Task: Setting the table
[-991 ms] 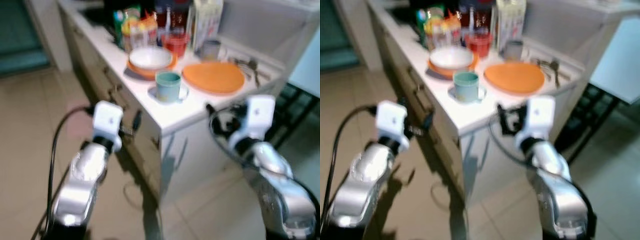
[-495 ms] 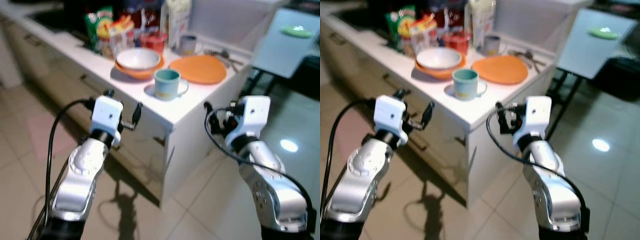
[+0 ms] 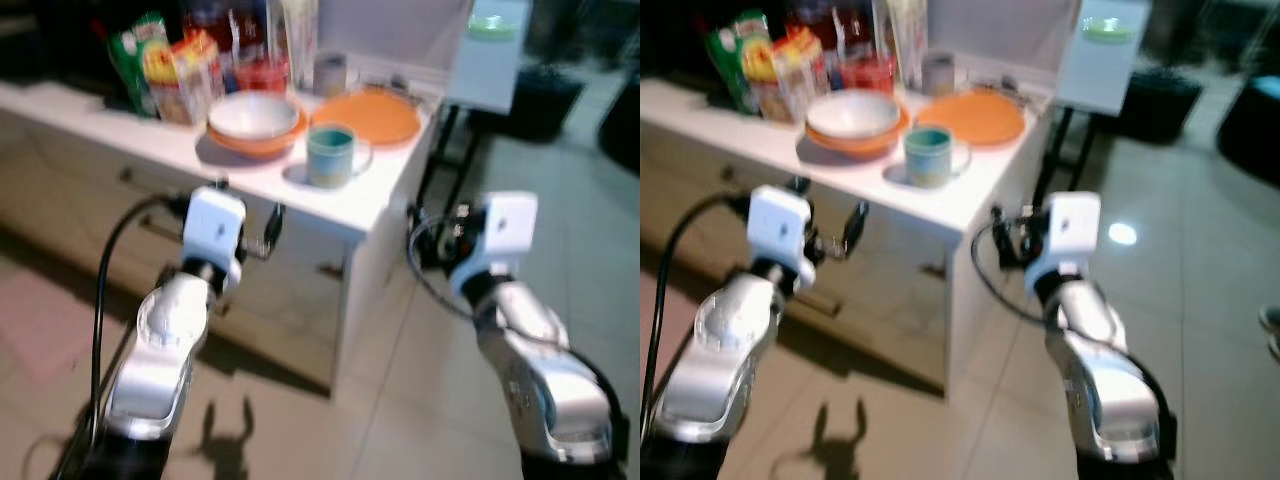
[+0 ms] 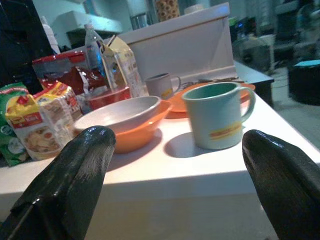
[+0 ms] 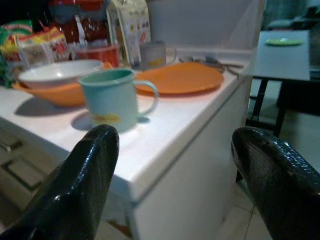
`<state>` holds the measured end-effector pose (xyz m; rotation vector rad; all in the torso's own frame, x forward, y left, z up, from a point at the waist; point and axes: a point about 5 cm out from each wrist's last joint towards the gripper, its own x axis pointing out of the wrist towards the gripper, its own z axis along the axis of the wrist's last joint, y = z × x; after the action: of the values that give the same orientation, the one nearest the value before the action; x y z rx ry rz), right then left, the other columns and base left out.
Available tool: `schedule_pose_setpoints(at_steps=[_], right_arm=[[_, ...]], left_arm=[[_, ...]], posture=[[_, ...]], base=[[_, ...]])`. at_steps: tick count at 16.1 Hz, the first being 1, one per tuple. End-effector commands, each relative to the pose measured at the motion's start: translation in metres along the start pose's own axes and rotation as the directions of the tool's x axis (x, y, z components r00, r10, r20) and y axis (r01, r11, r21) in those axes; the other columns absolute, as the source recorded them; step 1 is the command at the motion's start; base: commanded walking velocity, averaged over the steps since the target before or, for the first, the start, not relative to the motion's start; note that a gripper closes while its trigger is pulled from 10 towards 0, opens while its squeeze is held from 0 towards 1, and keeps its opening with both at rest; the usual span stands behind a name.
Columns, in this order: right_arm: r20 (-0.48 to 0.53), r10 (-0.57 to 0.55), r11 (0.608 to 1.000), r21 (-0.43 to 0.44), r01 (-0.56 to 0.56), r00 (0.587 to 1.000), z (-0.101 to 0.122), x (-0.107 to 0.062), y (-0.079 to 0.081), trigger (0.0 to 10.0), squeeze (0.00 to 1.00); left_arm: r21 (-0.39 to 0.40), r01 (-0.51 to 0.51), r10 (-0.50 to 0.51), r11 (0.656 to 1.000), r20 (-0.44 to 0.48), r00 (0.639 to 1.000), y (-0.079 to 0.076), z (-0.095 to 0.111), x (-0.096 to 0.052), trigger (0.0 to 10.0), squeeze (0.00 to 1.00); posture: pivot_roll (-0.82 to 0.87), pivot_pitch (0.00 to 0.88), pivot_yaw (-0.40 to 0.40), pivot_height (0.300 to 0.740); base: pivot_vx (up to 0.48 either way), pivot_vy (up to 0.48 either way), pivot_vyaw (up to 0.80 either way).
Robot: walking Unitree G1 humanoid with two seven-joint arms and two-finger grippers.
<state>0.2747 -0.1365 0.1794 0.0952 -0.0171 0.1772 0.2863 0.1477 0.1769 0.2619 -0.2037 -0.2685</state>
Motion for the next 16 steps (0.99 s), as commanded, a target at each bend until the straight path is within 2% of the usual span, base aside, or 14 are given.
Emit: schedule_pose_setpoints(at_steps=[1, 3, 5, 7, 9, 10, 12, 16], right_arm=[[0.020, 0.011, 1.000, 0.008, -0.011, 1.000, 0.003, 0.003, 0.004, 10.0, 0.00], [0.023, 0.017, 1.000, 0.008, -0.017, 1.000, 0.005, 0.006, 0.005, 10.0, 0.00], [0.064, 0.036, 0.998, -0.044, -0.033, 0.997, 0.013, 0.010, 0.008, 10.0, 0.00], [0.109, 0.039, 0.998, -0.059, -0.033, 0.993, 0.026, 0.014, 0.008, 10.0, 0.00], [0.144, 0.021, 0.998, -0.059, -0.013, 0.989, 0.034, 0.017, 0.003, 10.0, 0.00], [0.165, 0.006, 0.998, -0.068, 0.005, 0.986, 0.038, 0.018, -0.001, 10.0, 0.00], [0.181, 0.017, 0.995, -0.102, 0.001, 0.983, 0.042, 0.019, -0.002, 10.0, 0.00], [0.203, 0.036, 0.994, -0.113, -0.013, 0.979, 0.049, 0.019, -0.003, 10.0, 0.00]], left_arm=[[0.011, -0.016, 0.016, 1.000, -0.004, 1.000, 0.006, 0.000, -0.001, 10.0, 0.00], [0.092, -0.066, 0.063, 0.994, 0.034, 0.997, 0.008, 0.012, 0.002, 10.0, 0.00], [0.066, -0.118, 0.116, 0.991, 0.033, 0.993, 0.015, 0.013, 0.003, 10.0, 0.00], [0.007, -0.157, 0.156, 0.988, 0.076, 0.985, 0.021, 0.023, 0.006, 10.0, 0.00], [0.015, -0.169, 0.167, 0.985, 0.100, 0.981, 0.023, 0.030, 0.008, 10.0, 0.00], [0.052, -0.175, 0.167, 0.983, 0.133, 0.977, 0.026, 0.038, 0.011, 10.0, 0.00], [0.061, -0.191, 0.180, 0.980, 0.152, 0.972, 0.030, 0.043, 0.013, 10.0, 0.00], [0.068, -0.170, 0.158, 0.983, 0.154, 0.975, 0.027, 0.047, 0.016, 10.0, 0.00]], posture=[[0.03, 0.000, -0.013, 0.740], [0.04, 0.000, -0.026, 0.740], [0.03, 0.000, -0.030, 0.740], [0.03, 0.000, -0.028, 0.740], [0.04, 0.000, -0.033, 0.740], [0.03, 0.000, -0.031, 0.740], [0.02, 0.000, -0.026, 0.740], [0.03, 0.000, -0.030, 0.740]], base=[[0.000, 0.480, -0.78], [0.000, -0.480, -0.65], [0.000, -0.480, 0.00], [0.000, 0.000, 0.00], [0.000, 0.000, 0.00], [0.000, 0.000, 0.00], [0.000, 0.000, 0.00], [0.239, 0.000, 0.76]])
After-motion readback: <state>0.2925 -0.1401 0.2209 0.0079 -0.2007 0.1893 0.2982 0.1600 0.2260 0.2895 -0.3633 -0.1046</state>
